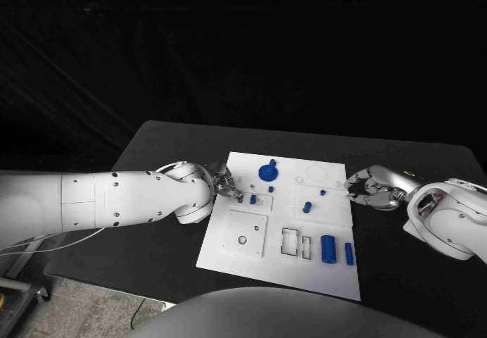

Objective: Assemble the parts on the task board

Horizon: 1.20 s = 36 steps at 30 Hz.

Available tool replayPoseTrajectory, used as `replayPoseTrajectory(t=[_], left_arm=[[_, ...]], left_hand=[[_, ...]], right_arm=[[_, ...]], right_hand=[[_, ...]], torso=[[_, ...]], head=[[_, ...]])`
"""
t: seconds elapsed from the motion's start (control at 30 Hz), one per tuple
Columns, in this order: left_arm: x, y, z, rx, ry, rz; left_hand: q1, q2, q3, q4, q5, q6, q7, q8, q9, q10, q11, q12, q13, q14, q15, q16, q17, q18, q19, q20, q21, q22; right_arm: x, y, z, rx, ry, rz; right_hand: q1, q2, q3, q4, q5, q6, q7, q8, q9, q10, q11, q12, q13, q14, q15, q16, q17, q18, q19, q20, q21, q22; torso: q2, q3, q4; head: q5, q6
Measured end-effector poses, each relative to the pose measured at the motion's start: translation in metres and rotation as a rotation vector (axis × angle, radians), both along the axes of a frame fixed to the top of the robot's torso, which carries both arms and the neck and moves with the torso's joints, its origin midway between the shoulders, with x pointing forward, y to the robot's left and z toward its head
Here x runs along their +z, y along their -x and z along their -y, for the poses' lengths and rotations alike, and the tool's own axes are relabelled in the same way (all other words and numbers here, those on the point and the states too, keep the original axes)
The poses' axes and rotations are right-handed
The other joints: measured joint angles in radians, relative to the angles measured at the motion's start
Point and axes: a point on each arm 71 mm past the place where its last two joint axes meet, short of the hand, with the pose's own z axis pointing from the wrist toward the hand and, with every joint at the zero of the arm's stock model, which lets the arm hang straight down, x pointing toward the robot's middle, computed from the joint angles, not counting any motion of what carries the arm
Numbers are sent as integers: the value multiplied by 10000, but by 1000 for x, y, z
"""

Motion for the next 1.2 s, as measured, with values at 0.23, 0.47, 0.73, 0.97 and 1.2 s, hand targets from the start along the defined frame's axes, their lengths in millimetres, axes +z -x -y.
replayPoseTrajectory(t=[0.23,0.47,0.73,0.97,1.2], left_arm=[[0,0,1,-13,10,-10],[0,0,0,-11,7,-25],[-1,0,1,-19,14,-53],[-1,1,1,-55,41,-121],[-3,3,1,-93,56,-247]], left_hand=[[-8,-8,-11,10,-20,1,0,0,-1,0,0,0,0,0,0,0,0,0,0,0,0,0],[-5,-5,-13,11,-1,1,-1,-3,-10,0,0,0,0,0,0,0,4,0,0,0,0,-1],[7,7,-16,99,-138,2,-1,-8,-9,0,0,0,0,0,0,0,8,0,0,0,0,0],[7,7,-66,204,-360,5,-5,-10,-60,0,0,0,0,0,0,0,8,0,0,0,0,-1],[7,7,-82,220,-390,49,19,-46,-67,0,0,0,0,0,0,0,7,1,0,0,0,-1]], right_arm=[[0,0,0,2,-14,-11],[-1,0,0,-7,-19,-21],[-1,0,0,-9,-27,-30],[-1,0,0,-19,-29,-34],[-1,0,0,-19,-31,-37]], right_hand=[[0,0,0,0,0,0,0,0,-11,0,0,0,3,0,0,0,-1,0,0,0,0,-1],[0,0,0,0,0,0,0,0,-11,0,0,0,4,0,0,0,-2,0,0,0,0,-2],[0,0,0,0,0,0,0,0,-10,0,0,0,7,0,0,0,-3,0,0,0,0,-3],[0,0,0,0,0,0,0,0,-10,0,0,0,-1,0,0,0,-4,0,0,0,0,-4],[0,0,-1,0,0,0,0,0,-9,0,0,0,-2,0,0,0,-5,0,0,0,0,-4]], torso=[[0,-5,1],[-1,-1,1],[-2,-1,-1],[-1,-1,0],[0,-1,4]], head=[[9,0],[12,0],[2,0],[-12,0],[-8,0]])
